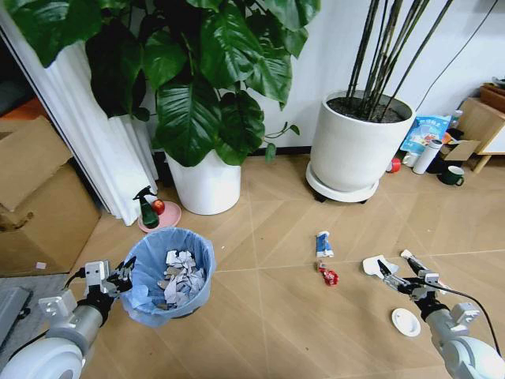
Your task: Pick up the trash bin and place the garbage on the floor into it.
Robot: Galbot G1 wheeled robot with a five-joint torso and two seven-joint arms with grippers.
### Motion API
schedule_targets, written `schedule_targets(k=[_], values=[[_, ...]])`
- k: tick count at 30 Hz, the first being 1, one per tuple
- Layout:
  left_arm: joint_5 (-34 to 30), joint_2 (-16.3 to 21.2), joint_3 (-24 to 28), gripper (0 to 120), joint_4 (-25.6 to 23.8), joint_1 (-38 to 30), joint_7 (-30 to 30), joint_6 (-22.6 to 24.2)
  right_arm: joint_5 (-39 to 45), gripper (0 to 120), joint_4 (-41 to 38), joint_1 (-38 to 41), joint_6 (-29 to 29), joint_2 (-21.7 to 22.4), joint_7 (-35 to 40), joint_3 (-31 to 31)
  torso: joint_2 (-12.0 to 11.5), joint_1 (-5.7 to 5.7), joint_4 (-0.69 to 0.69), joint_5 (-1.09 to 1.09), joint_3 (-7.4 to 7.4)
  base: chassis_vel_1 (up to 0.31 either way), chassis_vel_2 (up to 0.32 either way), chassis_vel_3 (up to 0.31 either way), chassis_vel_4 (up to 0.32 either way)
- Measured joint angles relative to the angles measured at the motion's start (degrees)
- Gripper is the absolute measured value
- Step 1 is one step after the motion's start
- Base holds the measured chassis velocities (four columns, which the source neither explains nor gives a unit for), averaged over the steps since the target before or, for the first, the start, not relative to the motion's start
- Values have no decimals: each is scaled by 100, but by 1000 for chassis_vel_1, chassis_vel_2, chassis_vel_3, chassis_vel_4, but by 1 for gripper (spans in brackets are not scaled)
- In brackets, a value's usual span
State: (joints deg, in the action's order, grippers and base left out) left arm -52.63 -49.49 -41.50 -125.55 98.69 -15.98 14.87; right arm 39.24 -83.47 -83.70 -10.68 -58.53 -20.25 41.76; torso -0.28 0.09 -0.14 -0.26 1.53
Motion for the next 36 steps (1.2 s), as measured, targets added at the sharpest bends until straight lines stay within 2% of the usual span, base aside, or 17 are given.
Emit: schedule_targets(k=[16,36], values=[[14,-40,8,0,-4,19,1,2,-95,100,100,57,-32,-2,-80,-75,0,0,-1,0,0,-142,-94,135,91],[19,-48,27,0,30,5,1,3,-283,100,242,193,-137,40,-187,-245,0,0,0,-2,0,-65,59,62,-59]])
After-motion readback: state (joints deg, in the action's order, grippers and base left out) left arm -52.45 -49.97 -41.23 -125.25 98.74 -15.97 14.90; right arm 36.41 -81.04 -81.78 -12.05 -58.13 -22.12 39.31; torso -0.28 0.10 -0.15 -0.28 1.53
